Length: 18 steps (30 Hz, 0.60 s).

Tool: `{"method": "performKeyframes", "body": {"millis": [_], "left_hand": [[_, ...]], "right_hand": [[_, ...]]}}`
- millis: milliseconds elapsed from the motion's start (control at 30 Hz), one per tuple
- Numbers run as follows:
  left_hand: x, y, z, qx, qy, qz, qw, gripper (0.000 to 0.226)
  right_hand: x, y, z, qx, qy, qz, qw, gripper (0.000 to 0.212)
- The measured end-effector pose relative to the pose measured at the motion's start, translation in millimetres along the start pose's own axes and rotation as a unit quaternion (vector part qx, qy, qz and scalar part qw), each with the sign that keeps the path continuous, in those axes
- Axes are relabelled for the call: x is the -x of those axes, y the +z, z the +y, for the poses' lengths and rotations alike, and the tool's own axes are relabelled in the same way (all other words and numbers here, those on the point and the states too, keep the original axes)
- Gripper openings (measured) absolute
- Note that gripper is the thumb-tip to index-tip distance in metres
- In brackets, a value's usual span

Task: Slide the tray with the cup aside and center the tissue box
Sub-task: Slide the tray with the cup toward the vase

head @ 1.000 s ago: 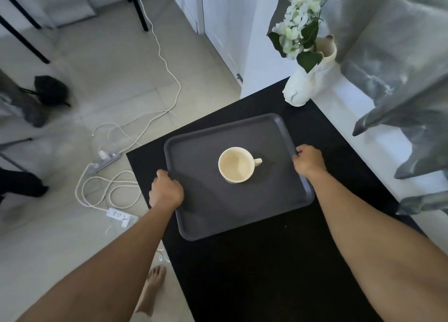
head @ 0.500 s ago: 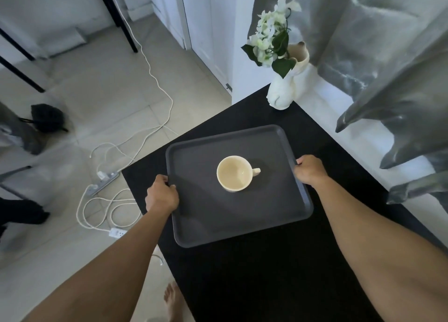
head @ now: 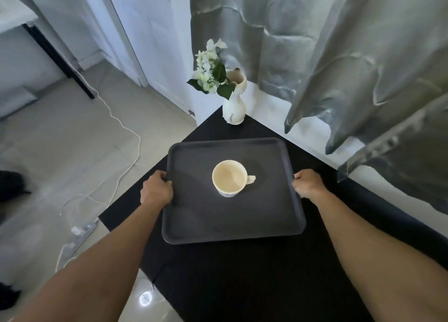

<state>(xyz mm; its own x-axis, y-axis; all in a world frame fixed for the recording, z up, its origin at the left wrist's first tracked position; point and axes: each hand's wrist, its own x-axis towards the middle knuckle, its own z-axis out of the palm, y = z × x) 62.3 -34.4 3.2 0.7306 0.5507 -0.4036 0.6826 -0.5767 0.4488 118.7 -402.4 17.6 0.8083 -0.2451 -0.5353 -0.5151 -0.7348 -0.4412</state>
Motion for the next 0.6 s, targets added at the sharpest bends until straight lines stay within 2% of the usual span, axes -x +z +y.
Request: {"method": "performKeyframes", "body": {"millis": [233,600], "left_hand": [[-26,8,47,-0.032,0.092,-0.046,0.994,0.037],[-71,43,116,-0.073,0.203,-0.135,0.967,0.037]], "right_hand": [[22,-10,33,-0.079,0.077,0.007,0.994,0.020],[39,4,72,-0.172,0.184,0.023,0.967,0.016]]}}
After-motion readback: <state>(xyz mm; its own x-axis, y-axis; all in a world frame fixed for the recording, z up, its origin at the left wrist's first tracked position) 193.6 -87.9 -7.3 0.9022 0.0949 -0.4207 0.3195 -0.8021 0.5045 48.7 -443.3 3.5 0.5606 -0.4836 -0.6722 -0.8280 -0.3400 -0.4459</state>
